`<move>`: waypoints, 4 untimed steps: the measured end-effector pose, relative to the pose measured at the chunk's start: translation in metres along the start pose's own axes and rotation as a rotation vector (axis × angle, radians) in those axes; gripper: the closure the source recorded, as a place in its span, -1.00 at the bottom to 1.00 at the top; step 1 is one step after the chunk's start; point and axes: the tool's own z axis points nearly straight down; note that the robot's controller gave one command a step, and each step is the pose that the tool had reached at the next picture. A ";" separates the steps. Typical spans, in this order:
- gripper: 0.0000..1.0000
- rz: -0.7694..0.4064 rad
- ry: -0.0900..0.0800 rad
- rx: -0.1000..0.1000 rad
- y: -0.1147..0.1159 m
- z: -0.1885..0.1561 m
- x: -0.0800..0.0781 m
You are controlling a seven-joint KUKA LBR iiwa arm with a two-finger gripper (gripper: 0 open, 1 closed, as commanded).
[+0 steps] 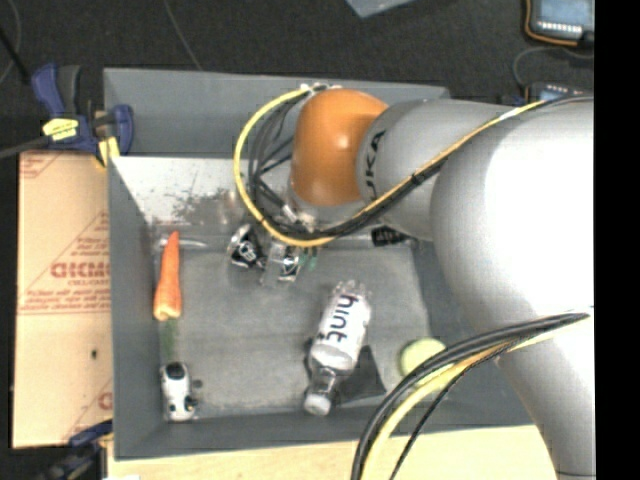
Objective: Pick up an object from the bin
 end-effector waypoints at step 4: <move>1.00 -0.260 -0.008 -0.003 0.000 -0.055 0.012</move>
Offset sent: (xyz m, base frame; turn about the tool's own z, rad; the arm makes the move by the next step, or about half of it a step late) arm 0.0000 0.0000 0.0000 0.0000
